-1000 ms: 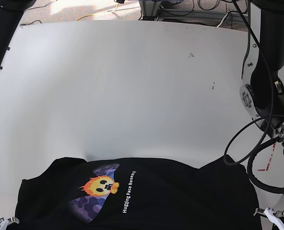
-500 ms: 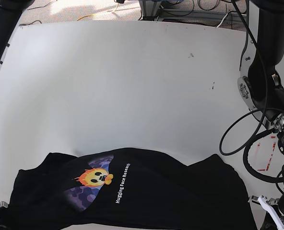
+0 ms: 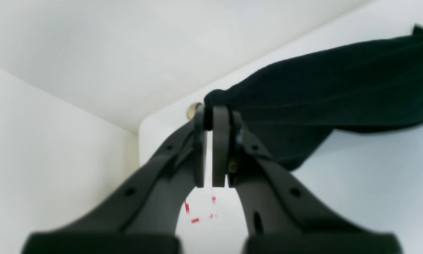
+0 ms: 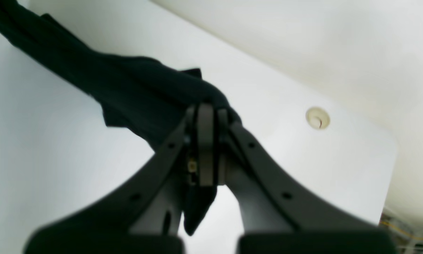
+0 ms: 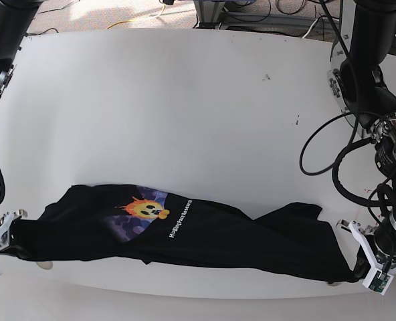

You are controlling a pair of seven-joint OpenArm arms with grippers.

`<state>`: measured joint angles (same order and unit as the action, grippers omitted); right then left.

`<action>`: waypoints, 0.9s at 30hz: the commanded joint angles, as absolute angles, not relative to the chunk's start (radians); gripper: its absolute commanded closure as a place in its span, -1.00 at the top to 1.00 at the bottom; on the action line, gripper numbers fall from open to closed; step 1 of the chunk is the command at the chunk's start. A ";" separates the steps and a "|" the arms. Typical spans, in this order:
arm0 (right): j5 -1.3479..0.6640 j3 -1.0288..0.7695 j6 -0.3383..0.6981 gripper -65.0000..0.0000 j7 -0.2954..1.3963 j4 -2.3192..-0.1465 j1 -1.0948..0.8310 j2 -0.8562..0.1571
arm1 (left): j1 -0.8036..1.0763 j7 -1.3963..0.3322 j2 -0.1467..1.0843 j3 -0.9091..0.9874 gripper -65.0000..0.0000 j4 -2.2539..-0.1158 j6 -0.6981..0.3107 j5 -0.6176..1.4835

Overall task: Layout the t-shirt on the table in an organized manner, then fold the t-shirt properly
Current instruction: 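Drag the shirt back toward the robot with both grippers, spreading it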

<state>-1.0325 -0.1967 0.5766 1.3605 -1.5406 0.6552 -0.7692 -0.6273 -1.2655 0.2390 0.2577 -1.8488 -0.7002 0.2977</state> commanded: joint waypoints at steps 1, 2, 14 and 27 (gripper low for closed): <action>-1.030 -0.239 0.575 -1.00 1.340 -1.586 0.624 -0.763 | -0.628 -1.241 0.245 0.257 -1.00 -1.868 -0.698 0.308; -1.030 -0.251 0.575 -1.00 1.340 -1.604 0.596 -0.751 | -0.611 -1.241 0.245 0.259 -1.00 -1.870 -0.698 0.309; -1.032 -0.397 0.575 -1.00 1.340 -1.765 0.300 -0.688 | -0.427 -1.287 0.245 0.263 -1.00 -1.940 -0.698 0.309; -1.032 -0.466 0.575 -1.00 1.342 -1.888 0.042 -0.630 | -0.189 -1.311 0.243 0.337 -1.00 -1.994 -0.698 0.311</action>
